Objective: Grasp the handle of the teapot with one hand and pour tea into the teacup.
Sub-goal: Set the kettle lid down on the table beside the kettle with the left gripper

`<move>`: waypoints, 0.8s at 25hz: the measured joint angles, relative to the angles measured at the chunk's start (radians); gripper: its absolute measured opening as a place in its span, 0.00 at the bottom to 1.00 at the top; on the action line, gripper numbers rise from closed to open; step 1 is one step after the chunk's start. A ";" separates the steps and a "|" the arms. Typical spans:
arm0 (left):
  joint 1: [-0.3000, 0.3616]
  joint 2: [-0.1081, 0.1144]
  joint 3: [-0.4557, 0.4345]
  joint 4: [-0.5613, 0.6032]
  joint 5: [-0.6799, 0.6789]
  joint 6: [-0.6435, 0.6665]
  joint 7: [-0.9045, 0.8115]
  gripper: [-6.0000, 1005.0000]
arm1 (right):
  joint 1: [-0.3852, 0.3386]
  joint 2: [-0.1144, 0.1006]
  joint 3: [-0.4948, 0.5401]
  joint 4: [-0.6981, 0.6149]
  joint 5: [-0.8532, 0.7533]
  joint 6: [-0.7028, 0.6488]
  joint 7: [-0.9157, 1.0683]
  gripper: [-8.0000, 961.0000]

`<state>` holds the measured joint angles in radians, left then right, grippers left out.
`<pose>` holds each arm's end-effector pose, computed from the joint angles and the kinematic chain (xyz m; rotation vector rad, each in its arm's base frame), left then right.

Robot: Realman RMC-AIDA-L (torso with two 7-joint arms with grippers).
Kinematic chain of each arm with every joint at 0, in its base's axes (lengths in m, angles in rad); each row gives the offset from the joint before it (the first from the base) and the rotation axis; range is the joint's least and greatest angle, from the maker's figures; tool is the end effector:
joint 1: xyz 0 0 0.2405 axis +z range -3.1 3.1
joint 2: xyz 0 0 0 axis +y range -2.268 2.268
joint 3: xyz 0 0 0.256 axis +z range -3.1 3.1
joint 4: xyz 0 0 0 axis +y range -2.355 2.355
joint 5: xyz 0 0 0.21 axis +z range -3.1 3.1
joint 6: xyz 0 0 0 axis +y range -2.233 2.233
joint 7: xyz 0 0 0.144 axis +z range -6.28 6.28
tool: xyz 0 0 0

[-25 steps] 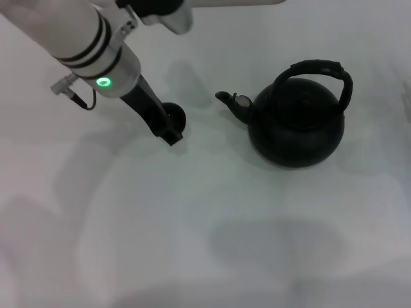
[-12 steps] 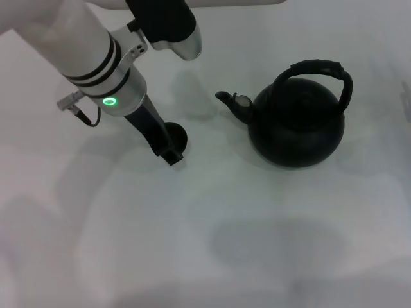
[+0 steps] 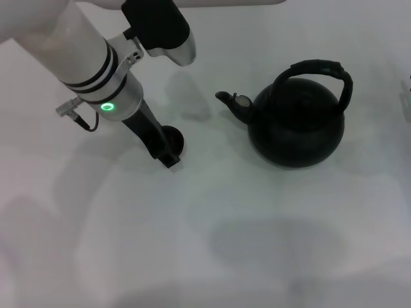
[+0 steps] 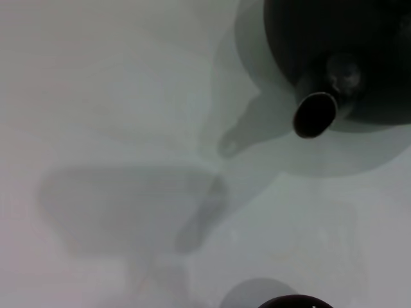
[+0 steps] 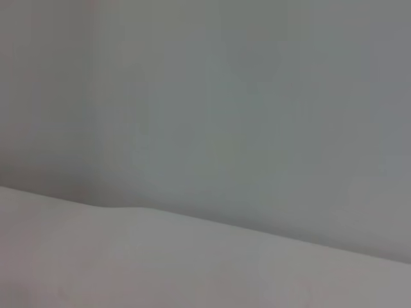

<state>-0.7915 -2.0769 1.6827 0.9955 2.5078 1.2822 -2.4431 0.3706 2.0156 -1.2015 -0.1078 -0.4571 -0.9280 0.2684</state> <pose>-0.1657 0.3669 -0.0808 -2.7733 -0.5328 0.6761 0.4022 0.3108 0.0094 -1.7449 0.6242 0.3233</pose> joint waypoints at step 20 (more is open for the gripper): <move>-0.015 0.000 0.002 -0.031 0.006 -0.016 0.004 0.72 | 0.005 0.000 0.005 -0.006 0.000 0.003 0.000 0.44</move>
<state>-0.8069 -2.0770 1.6843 0.9648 2.5133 1.2658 -2.4394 0.3751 2.0157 -1.1964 -0.1139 -0.4571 -0.9248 0.2684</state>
